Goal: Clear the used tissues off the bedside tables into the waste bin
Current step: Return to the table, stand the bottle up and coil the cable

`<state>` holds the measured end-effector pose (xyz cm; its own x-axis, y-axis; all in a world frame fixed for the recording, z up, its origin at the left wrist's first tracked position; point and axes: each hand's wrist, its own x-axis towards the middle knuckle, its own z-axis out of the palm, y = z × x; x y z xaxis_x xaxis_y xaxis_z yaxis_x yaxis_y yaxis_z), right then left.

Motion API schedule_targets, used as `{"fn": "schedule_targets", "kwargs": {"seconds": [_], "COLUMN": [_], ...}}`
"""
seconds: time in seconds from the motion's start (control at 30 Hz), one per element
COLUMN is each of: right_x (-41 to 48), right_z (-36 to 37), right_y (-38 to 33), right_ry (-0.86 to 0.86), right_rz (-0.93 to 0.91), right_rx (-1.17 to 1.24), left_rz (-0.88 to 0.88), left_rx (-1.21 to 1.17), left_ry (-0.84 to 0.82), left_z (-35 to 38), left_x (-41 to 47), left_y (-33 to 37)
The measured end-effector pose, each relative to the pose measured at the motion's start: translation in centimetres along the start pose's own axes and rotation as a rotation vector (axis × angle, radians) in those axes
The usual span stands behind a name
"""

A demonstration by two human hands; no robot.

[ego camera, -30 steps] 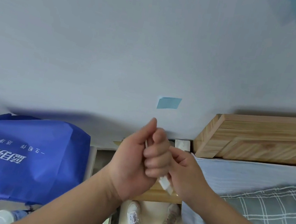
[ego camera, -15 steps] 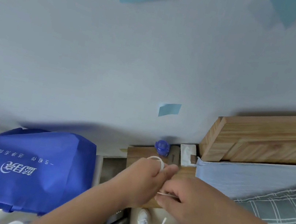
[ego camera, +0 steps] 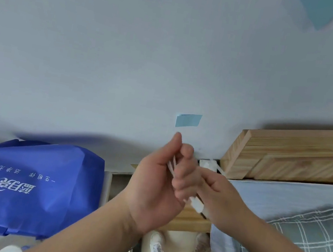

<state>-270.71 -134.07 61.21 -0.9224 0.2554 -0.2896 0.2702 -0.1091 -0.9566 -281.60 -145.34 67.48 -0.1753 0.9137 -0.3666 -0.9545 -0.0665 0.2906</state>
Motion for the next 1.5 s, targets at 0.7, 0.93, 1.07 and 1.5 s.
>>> {"fn": "schedule_targets", "kwargs": {"seconds": [0.7, 0.93, 1.07, 1.5], "right_x": [1.1, 0.1, -1.2, -3.7], "right_z": [-1.1, 3.9, 5.6, 2.2], "right_y": [-3.9, -1.7, -1.0, -5.0], "right_ry": [0.016, -0.047, -0.115, -0.152], "right_rz": [-0.171, 0.049, 0.191, -0.071], "right_rx": [-0.368, 0.281, 0.04, -0.898], "left_rz": [-0.033, 0.037, 0.329, 0.218], "left_rx": [0.736, 0.159, 0.222, 1.582], "left_ry": [0.119, 0.019, 0.198, 0.185], "left_z": [-4.8, -1.1, -0.6, -7.2], "left_x": [-2.4, -2.5, -1.7, -3.1], "left_y": [-2.3, -0.1, 1.8, -0.5]}}
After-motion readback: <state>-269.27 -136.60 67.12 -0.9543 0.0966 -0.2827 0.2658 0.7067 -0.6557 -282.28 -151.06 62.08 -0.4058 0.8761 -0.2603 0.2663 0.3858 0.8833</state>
